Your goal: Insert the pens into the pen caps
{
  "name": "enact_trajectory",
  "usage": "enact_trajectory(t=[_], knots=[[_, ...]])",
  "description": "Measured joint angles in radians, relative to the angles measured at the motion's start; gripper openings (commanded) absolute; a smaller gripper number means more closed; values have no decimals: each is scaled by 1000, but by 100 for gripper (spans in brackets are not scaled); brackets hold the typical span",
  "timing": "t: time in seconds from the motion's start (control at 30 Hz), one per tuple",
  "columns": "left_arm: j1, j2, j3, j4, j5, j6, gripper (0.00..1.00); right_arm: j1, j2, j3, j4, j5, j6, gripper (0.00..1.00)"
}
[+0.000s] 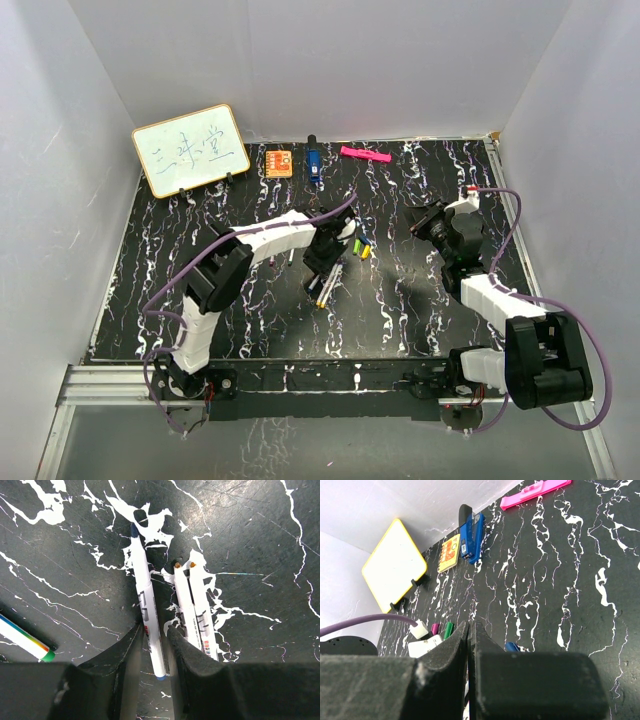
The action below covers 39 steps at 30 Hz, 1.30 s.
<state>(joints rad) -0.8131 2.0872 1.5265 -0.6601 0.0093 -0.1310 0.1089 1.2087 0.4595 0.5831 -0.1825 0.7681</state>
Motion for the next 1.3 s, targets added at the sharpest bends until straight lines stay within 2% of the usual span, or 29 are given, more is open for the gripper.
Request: enact_trajectory(t=[0.2,0.33,0.7,0.77,0.87,1.1,1.17,1.3], knots=[[-1,12,15,-15,-5,2,24,0,4,0,0,0,6,0],[-3,32,45,-48,-14,6,19,0,5,0,1,-1,16,0],[-4,77,104,-116,-32,19,18,0,8,0,3,-3,20,0],[-4,82,108,-121,-33,20,13,0,8,0,4,-4,20,0],[-4,92,119,-134,-39,24,0,0,8,0,4,-3,20,0],[-8,96,121,-137,-53,34,0,0,10,0,4,-9,19,0],[-7,86,106,-123,-47,34,0,0,12,0,4,-11,18,5],[-7,58,66,-82,-32,34,0,0,16,0,3,-11,3,8]])
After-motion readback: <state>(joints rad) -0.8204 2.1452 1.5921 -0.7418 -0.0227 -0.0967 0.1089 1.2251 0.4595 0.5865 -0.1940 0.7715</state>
